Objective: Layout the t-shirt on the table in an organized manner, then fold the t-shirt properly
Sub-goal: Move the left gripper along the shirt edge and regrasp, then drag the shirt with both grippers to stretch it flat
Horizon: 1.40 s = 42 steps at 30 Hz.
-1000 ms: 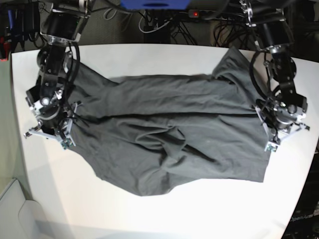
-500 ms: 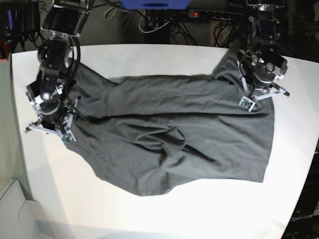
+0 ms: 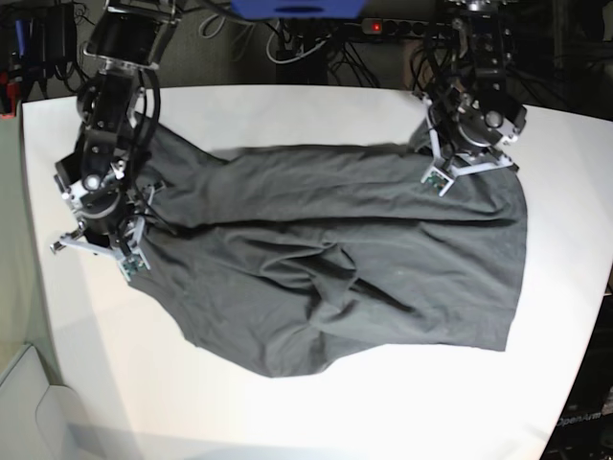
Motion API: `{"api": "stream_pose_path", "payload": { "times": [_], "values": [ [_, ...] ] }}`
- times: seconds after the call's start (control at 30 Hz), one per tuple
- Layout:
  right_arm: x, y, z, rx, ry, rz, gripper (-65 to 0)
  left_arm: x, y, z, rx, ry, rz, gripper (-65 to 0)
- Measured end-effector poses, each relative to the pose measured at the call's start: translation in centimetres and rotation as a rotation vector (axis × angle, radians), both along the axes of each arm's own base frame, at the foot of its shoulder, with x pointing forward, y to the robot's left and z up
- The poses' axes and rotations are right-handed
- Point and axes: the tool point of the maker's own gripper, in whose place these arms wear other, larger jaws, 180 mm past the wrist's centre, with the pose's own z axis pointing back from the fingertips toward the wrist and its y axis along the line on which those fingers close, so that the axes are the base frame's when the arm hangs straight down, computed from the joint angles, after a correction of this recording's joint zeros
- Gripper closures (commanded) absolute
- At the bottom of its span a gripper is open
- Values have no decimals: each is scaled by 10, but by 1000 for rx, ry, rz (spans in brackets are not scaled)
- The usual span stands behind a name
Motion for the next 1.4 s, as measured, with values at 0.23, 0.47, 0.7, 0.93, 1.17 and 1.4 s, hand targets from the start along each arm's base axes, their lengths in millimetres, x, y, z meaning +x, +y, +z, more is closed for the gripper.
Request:
{"api": "stream_pose_path", "payload": {
  "times": [0.23,0.47,0.7,0.93,1.17,1.4],
  "values": [
    [0,0,0,1,-1,1,-65,26,26,-5,-40,-92,-36,-39],
    [0,0,0,0,-1,1,-65,35,107,-1,151,-21,-3,-39],
    [0,1,0,0,0,3,-65,32,152,5,200,13,98,-39],
    [2,2,1,0,-3,7,-65,31,168,14,217,10,111,-39],
    [11,11,2,-3,-4,35,-65,33,222,50,289,-51,246,-39],
    [42,36,-33,66,100,89,-65,66,206,92,288,-213,263,-39]
  ]
}}
